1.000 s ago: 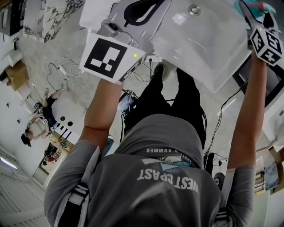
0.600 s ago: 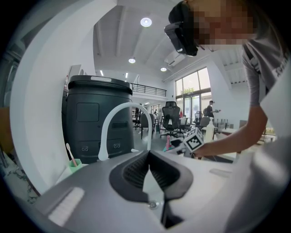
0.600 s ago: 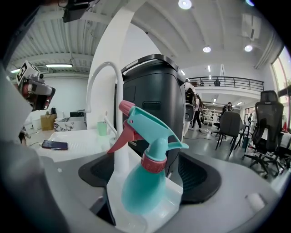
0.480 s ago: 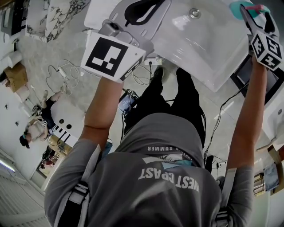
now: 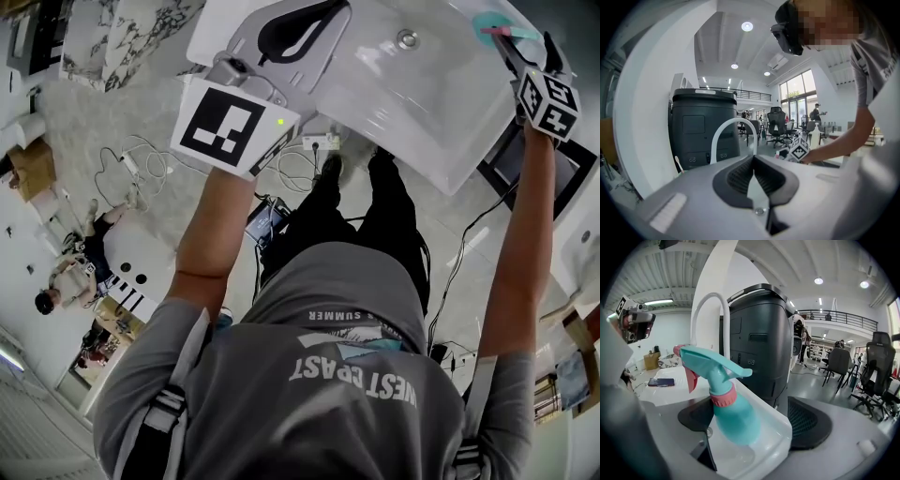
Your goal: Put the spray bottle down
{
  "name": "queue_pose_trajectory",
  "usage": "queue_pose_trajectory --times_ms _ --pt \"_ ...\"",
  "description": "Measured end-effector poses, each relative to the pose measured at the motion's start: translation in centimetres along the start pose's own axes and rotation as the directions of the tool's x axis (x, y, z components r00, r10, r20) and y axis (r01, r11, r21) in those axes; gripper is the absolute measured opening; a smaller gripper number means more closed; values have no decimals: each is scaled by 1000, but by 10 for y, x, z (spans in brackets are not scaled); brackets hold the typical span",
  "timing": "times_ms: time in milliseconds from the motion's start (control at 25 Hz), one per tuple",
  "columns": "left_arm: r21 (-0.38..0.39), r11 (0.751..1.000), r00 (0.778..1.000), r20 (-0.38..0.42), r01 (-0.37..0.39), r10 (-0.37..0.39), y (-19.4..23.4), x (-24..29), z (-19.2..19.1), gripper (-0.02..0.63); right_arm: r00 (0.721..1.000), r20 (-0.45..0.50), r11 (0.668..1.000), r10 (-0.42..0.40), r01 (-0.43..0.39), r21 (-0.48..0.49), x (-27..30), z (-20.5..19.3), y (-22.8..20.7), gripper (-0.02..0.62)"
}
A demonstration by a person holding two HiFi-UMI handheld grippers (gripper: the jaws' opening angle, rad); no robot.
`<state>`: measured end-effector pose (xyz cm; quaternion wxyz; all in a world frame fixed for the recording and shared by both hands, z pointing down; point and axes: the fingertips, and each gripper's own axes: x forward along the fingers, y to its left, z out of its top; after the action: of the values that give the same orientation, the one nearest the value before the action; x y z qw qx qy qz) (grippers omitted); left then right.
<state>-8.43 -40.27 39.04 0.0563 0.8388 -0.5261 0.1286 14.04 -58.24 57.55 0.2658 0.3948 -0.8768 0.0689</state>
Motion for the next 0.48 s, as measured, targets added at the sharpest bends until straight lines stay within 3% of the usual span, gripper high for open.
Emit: queue_pose_trajectory --times_ms 80,160,200,480 --pt "5 1000 1000 -4 -1 1 -2 -3 0 3 1000 14 1000 6 -7 30 2 -1 -1 476" --pt "9 1000 1000 -11 -2 2 -4 -4 -2 3 1000 18 999 10 -11 43 9 0 -4 364" --pt "10 1000 1000 -13 -2 2 -5 -4 -2 3 1000 13 999 8 -9 39 14 0 -5 352" --pt "9 1000 1000 -24 -11 11 -3 -6 -6 3 1000 -5 998 -2 2 68 23 -8 -7 386"
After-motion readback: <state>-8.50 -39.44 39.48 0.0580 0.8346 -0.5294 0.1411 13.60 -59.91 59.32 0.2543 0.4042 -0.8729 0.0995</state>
